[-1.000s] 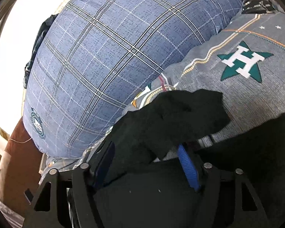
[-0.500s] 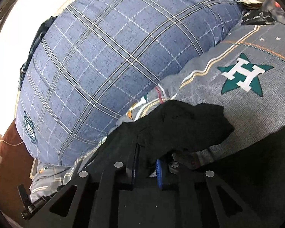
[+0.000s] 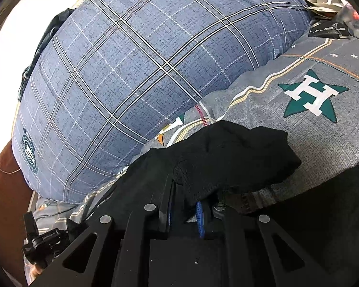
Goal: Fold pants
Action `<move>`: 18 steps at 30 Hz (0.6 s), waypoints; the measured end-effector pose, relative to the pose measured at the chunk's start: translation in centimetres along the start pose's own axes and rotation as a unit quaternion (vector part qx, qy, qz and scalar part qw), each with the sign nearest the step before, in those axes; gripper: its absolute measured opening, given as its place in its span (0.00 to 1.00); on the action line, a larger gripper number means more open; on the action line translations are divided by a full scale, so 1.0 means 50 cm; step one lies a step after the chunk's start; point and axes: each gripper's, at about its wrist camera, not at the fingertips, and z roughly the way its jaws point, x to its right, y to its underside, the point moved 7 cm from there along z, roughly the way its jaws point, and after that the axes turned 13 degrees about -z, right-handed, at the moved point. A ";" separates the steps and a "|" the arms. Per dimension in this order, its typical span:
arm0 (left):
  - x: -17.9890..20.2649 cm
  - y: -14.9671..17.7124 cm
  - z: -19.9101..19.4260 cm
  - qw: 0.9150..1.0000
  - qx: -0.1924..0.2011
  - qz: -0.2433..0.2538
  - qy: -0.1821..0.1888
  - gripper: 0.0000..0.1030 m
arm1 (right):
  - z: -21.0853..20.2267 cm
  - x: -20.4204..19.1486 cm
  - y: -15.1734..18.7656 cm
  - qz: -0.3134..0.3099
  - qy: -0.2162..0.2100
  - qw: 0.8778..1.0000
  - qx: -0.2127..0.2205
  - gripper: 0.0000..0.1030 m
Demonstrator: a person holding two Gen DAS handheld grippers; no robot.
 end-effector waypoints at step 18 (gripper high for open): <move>0.099 0.004 -0.142 0.985 0.083 0.057 0.143 0.05 | -0.101 0.049 -0.066 0.021 -0.018 0.995 0.096 0.12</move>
